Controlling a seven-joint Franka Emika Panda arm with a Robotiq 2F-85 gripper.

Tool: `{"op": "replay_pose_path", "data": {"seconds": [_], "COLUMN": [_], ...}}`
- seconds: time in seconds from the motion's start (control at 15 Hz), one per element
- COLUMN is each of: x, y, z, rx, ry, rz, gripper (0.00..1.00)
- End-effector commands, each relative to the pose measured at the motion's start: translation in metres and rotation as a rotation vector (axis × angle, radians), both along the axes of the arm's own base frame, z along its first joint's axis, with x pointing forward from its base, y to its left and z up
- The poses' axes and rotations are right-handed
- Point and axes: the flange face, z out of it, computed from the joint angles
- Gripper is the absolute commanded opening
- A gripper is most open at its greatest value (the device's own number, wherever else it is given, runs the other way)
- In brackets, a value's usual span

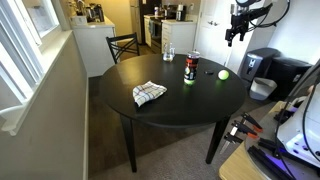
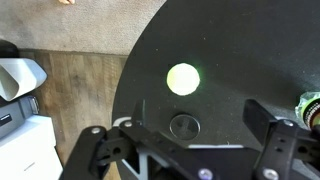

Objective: Pick up the green tennis ball and put it in the storage container

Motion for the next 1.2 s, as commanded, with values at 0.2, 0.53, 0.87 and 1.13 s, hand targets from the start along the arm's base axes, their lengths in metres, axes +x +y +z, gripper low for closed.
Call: {"op": "replay_pose_path", "data": {"seconds": [0.2, 0.53, 0.87, 1.13], "x": [0.003, 0.01, 0.021, 0.031], "y": [-0.002, -0.031, -0.059, -0.069], "z": [-0.01, -0.053, -0.105, -0.153], "rx": [0.004, 0.087, 0.096, 0.095], "ry": [-0.009, -0.011, -0.032, -0.002], "rz": [0.008, 0.015, 0.017, -0.028], "gripper": [1.0, 1.0, 1.0, 1.0]}}
